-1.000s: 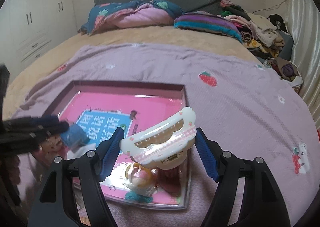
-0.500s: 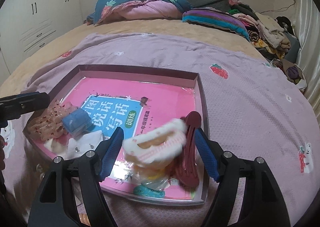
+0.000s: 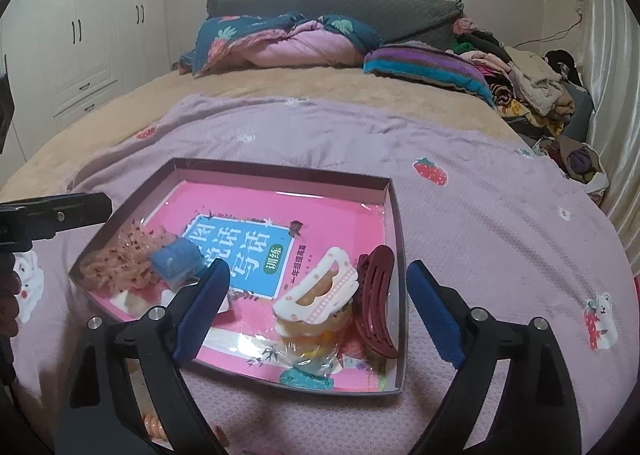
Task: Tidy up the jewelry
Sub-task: 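Open the left tool over the tray while the right tool releases the claw clip, then withdraw both tools from the tray toward the remaining accessories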
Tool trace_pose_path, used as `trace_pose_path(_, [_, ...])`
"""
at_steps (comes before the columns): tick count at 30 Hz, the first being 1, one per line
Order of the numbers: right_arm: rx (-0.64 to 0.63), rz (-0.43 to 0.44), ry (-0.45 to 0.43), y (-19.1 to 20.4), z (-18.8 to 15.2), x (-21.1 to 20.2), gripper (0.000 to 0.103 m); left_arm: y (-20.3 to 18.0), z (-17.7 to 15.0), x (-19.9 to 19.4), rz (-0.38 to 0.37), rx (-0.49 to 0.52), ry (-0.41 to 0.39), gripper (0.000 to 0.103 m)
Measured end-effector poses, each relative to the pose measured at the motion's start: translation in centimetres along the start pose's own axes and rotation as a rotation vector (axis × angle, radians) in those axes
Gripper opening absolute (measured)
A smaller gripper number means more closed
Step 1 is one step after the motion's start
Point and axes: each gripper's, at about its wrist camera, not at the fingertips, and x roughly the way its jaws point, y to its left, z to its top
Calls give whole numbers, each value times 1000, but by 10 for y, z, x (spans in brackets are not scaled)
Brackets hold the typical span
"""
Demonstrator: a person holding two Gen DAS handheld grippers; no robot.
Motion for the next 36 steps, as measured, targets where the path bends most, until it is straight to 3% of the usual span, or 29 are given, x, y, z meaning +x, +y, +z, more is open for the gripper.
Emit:
trace_pose_path(25, [37,-26,-137,-6,-2,-86,96,-6,-15,-59,-23,-32,-67,93])
trace_pose_path(36, [16,-40,-120,2,-15,-107,96,-16,-34,-83,-20,-1,-73,93])
